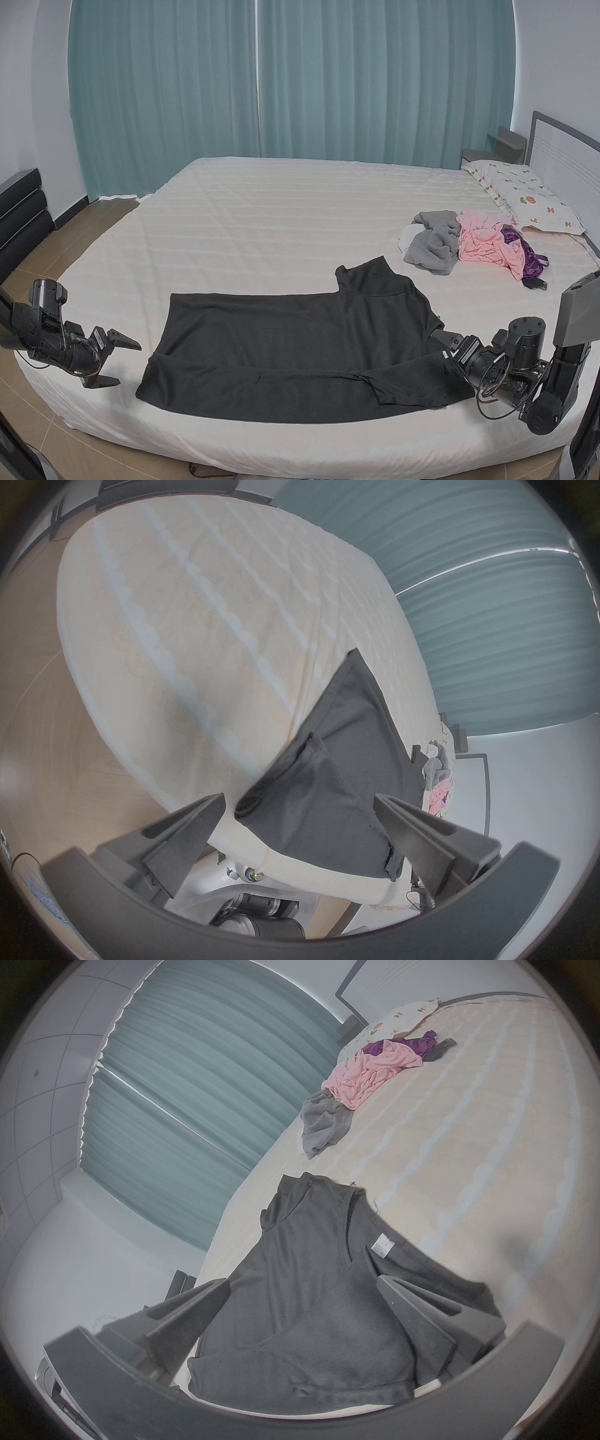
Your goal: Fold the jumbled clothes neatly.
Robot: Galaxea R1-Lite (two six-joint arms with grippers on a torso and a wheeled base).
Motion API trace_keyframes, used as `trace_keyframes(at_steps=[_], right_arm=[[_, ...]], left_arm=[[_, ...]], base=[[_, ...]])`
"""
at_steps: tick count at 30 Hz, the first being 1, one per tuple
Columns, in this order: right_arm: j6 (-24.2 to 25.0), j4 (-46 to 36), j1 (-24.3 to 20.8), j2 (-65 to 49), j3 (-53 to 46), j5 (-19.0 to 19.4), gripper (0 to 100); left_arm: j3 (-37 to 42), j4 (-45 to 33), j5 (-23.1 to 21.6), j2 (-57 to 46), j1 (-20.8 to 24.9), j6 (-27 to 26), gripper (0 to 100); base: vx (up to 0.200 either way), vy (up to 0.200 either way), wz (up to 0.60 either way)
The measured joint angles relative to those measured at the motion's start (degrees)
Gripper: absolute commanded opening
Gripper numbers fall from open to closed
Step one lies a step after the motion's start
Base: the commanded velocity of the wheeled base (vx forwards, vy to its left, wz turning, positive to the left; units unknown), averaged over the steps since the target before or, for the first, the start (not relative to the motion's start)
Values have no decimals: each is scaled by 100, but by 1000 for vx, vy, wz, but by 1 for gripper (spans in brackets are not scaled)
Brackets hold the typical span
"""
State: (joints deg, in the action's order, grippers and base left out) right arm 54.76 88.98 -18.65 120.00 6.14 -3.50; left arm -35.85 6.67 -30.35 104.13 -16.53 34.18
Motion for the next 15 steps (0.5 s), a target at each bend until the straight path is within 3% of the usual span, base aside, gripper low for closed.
trace_keyframes(at_steps=[11, 15], right_arm=[[1, 0, -6, 0, 2, -2, 100], [1, 0, -4, 0, 0, -2, 100]], left_arm=[[28, -7, 6, -96, -11, 16, 100], [20, -7, 4, -96, -4, 27, 100]], base=[[0, 0, 0], [-200, 0, 0]])
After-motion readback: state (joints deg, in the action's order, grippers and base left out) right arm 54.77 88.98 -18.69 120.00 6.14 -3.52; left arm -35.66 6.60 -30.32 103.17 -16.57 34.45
